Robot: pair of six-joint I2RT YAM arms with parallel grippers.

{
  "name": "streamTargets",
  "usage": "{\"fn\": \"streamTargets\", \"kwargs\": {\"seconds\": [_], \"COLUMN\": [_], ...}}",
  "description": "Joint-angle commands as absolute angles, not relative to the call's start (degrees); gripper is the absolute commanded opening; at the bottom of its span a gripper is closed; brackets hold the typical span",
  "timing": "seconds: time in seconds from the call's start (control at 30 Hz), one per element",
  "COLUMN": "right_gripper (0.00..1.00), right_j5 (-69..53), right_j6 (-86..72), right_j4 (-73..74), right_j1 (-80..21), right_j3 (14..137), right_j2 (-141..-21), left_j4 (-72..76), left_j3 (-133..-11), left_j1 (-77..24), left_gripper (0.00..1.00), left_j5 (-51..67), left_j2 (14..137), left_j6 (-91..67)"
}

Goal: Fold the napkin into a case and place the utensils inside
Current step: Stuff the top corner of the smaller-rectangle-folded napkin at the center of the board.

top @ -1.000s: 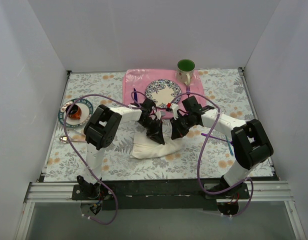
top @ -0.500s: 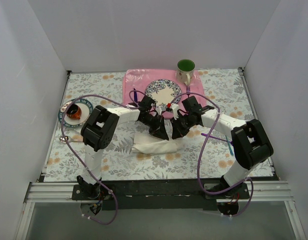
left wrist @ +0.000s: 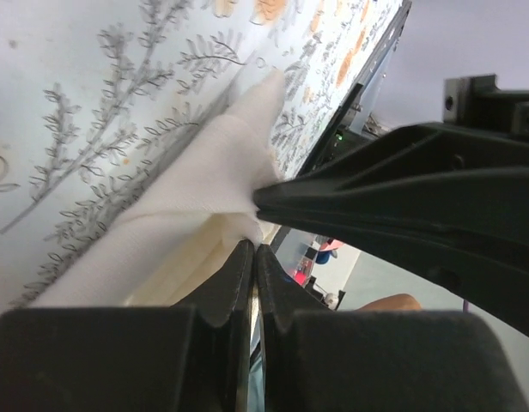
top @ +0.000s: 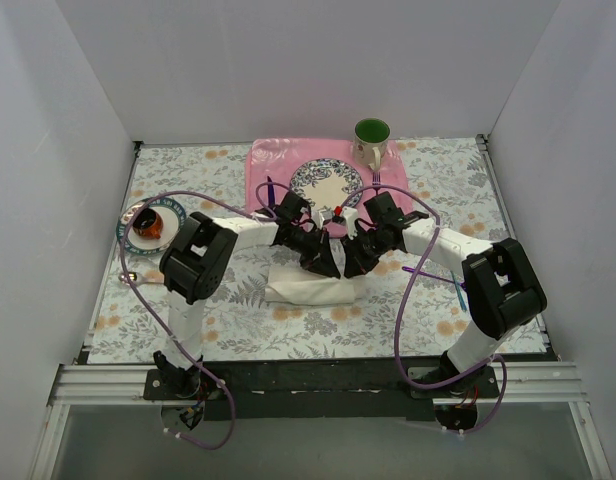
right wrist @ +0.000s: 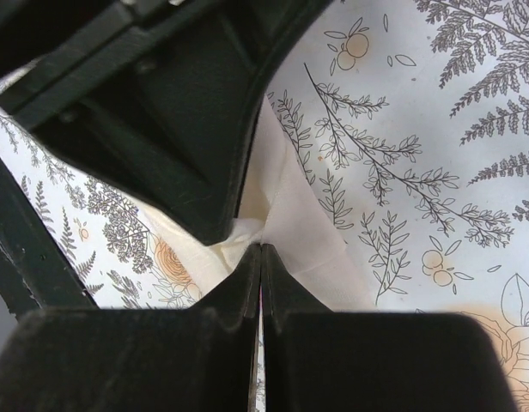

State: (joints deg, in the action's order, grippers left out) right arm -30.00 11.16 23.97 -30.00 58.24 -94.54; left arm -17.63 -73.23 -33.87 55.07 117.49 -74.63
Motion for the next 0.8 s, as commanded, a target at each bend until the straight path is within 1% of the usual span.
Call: {"fn": "streamTargets", "kwargs": {"seconds": [0.0, 0.2, 0.43, 0.6, 0.7, 0.77], "right_gripper": [0.01, 0.01, 0.01, 0.01, 0.01, 0.01], "right_j5": [-33.04, -34.01, -35.24, -35.25, -33.58, -31.83], "right_j6": [10.9, 10.81, 10.99, 12.74, 13.36, 12.92], "right_j4": [24.08, 24.43, 24.78, 25.66, 25.23, 24.44], "right_j1": [-30.32, -30.32, -29.97, -29.97, -29.88, -29.97], "right_j3": [57.75, 58.27, 58.27, 57.75, 56.87, 56.43], "right_j2": [-93.34, -92.64, -92.11, -92.9, -94.39, -95.01], "left_j4": [-13.54, -17.4, -20.56, -20.22, -16.19, -10.04], "left_j3": [-71.81, -72.51, -73.3, -73.12, -72.25, -69.79], "left_j1": [-33.4, -33.4, -33.05, -32.17, -31.91, -31.99], "left_gripper": [0.0, 0.0, 0.0, 0.0, 0.0, 0.0], "left_j5": [53.71, 49.58, 45.53, 47.1, 51.74, 53.17], "left_j2": [119.62, 123.83, 125.24, 124.98, 121.83, 117.17], "left_j6": [-76.55, -75.85, -74.88, -75.5, -77.86, -80.23]}}
